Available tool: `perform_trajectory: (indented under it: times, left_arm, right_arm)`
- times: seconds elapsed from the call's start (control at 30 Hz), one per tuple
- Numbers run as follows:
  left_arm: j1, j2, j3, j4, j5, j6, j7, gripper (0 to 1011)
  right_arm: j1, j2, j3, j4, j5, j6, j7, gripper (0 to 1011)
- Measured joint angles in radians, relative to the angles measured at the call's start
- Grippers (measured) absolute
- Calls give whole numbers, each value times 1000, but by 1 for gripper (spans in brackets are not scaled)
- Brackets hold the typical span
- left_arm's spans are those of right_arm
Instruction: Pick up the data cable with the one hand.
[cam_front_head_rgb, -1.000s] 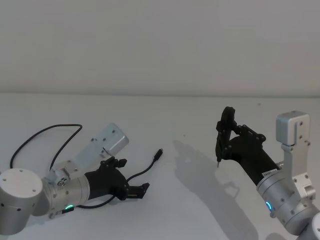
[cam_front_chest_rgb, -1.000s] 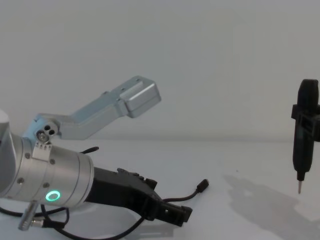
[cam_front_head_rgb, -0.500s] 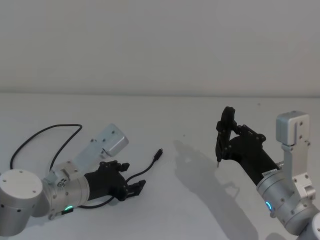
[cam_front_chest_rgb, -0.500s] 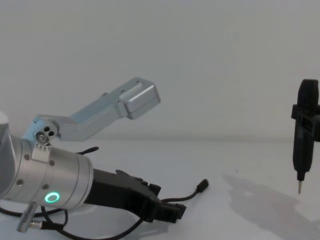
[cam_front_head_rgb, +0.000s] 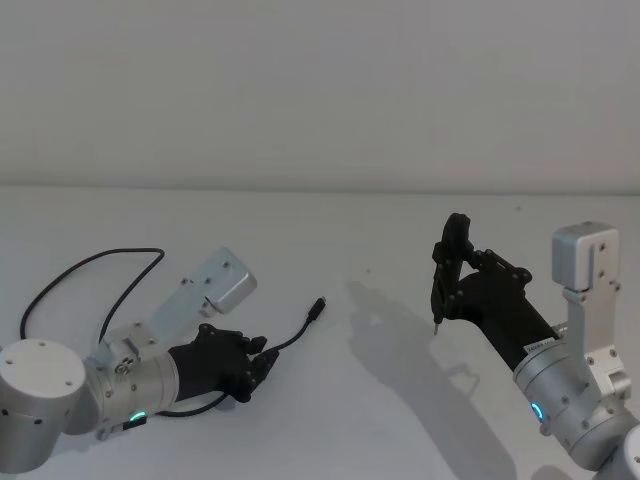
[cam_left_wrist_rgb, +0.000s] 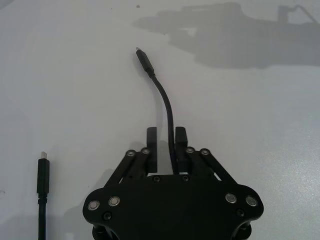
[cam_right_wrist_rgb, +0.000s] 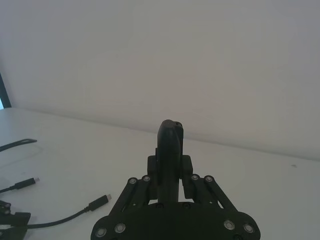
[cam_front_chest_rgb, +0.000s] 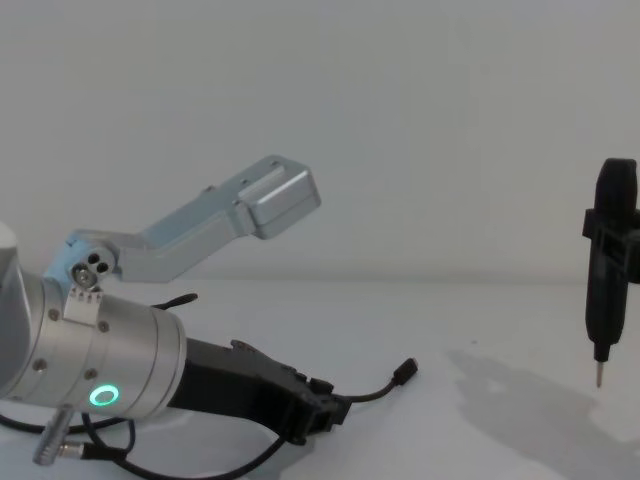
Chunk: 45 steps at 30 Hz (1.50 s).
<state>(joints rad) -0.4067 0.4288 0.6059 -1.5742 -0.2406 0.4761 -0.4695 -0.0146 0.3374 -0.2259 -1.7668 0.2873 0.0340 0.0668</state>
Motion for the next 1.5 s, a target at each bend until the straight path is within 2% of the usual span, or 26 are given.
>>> perform_trajectory:
  times: [0.03,0.13,0.23,0.7,1.1,1.5]
  left_arm:
    - [0,0,0,0,0,0,0,230]
    - [0,0,0,0,0,0,0,98]
    - [1,0,0,0,0,1,1,53]
    - [1,0,-1,0,0,1,1,53]
    - [1,0,0,0,0,1,1,53]
    - [1,0,0,0,0,1,1,53]
  right_arm:
    - [0,0,0,0,0,0,0,274]
    - [1,-1,0,0,0,0,1,274]
    - [7,-3,-2,4,-1,0,6,275]
    - [70,-18,-35,50,-1,-7,73,275]
    - [155,-51,-68,134,11,-24,148,275]
    - [226,-89,-81,224,17,-50,197,274]
